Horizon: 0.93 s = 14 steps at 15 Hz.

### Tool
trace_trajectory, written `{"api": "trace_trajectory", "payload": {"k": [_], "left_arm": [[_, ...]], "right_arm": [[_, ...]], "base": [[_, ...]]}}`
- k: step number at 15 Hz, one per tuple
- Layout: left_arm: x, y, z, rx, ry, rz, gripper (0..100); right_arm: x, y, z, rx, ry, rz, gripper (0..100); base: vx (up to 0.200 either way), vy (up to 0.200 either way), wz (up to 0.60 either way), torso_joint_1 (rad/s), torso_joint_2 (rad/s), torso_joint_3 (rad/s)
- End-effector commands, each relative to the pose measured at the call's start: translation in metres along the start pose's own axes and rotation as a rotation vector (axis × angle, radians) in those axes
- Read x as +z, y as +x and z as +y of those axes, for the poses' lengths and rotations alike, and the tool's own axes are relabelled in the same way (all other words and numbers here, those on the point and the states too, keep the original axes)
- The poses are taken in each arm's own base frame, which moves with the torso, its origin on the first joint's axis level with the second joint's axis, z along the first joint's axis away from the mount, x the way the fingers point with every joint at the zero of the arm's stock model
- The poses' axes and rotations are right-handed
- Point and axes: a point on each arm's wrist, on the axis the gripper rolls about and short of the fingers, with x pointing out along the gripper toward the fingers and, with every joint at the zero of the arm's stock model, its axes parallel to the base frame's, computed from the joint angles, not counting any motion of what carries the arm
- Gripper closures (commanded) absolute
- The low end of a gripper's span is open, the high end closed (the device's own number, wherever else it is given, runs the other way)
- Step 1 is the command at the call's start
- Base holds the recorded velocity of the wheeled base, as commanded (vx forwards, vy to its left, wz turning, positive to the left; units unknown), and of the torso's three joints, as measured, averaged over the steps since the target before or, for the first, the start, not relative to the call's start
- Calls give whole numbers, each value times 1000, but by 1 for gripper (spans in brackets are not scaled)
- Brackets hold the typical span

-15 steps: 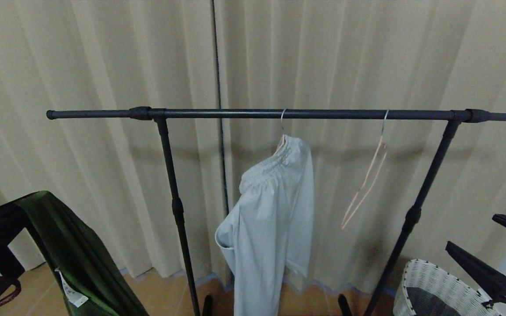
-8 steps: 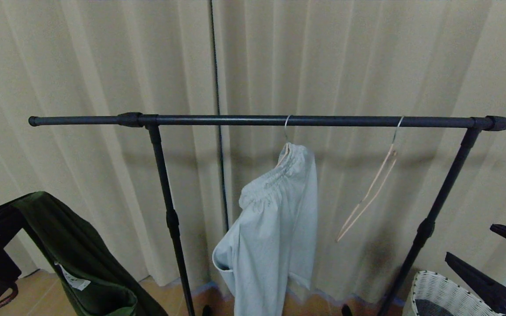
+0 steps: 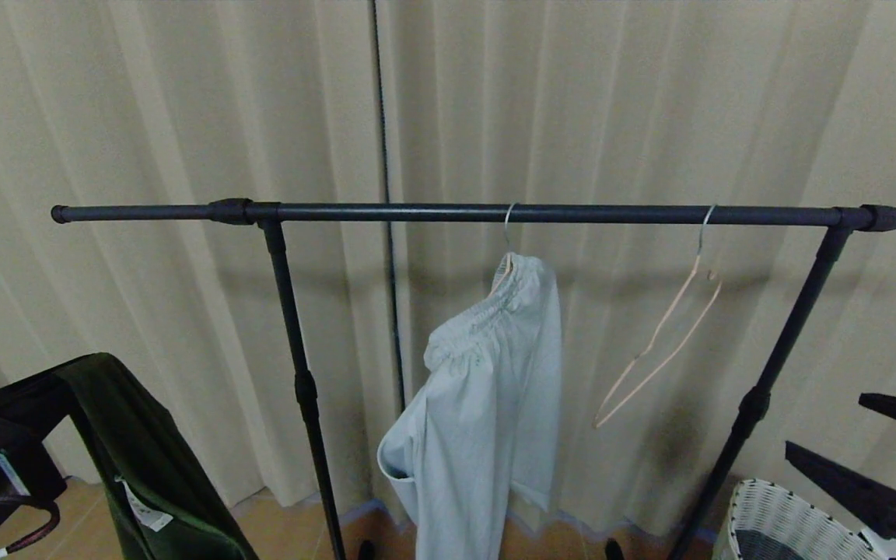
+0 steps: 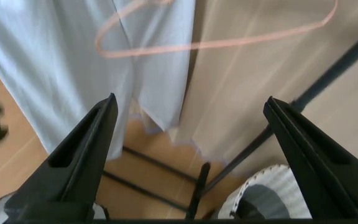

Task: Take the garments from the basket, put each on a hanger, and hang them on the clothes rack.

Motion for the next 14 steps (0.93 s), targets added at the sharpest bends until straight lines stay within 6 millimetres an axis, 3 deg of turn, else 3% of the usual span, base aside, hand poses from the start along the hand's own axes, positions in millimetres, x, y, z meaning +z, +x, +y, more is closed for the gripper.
{"api": "trace_trajectory", "payload": {"k": [1,5,6,8,14], "left_arm": [[-1,1,0,-6,0,7,100],[-1,1,-1,-6,0,7,100],[-1,1,-1,-7,0,7,100],[0,1,-1,-7,0,2,100],[1,0,0,-4,1,-5,100]], "right_arm": [[25,17,-6,8,11,6,0],[40,49,-12,-53,54,72,0],[49,66,-2,-40,106,79,0],[60,82,13,-25,152,85,0],[72,137,13,-138,153,137,0]], "base": [[0,0,0,0,0,0],[0,0,0,0,0,0],[0,0,0,0,0,0],[0,0,0,0,0,0],[0,0,0,0,0,0]]}}
